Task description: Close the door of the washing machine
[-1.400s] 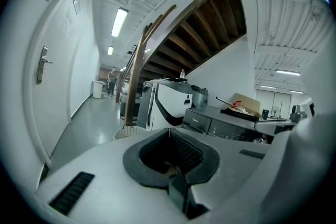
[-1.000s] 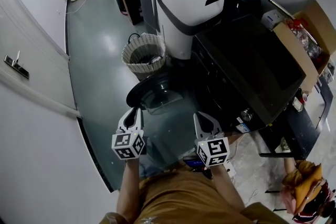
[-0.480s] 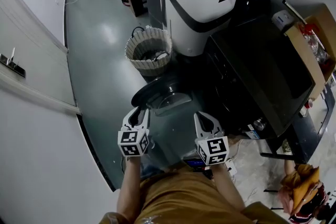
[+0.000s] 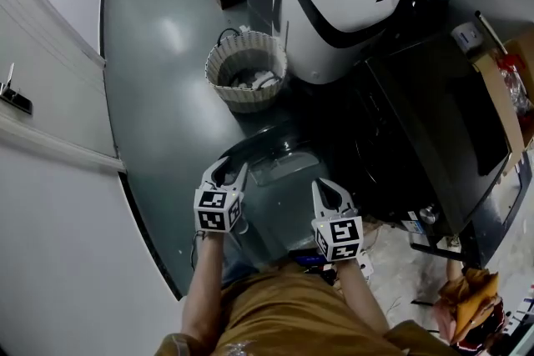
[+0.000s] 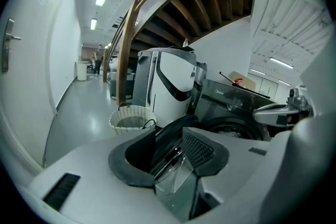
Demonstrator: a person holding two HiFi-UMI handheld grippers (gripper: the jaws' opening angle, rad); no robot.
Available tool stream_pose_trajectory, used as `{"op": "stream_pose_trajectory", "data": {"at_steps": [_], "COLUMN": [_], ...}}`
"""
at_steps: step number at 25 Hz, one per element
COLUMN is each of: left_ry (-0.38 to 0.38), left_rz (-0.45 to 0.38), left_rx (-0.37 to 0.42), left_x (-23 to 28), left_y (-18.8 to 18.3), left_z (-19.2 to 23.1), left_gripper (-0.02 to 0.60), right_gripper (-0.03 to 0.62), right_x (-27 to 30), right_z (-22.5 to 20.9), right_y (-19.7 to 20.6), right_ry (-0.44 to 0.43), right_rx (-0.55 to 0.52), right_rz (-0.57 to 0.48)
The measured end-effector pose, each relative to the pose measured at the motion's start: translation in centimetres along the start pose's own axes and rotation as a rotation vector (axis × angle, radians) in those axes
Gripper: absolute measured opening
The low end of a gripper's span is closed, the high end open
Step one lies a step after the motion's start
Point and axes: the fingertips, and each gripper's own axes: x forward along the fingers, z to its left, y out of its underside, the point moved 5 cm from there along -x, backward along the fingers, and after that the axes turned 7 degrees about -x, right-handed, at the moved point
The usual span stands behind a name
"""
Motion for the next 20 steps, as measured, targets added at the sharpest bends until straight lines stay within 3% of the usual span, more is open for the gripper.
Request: {"op": "stream_pose_trajectory", "data": {"at_steps": [20], "left_ry": [0.176], "left_rz": [0.211], "left_rx": [0.010], "left_x": [10.6], "left_y": [2.3], "left_z": [6.0], "left_gripper": [0.230], "right_gripper": [0.012], "right_x": [5.1], "right_z": [1.7], "right_y": [1.5], "right_ry": [0.047], "right_rx": [-0.013], "right_rz": [0.132]}}
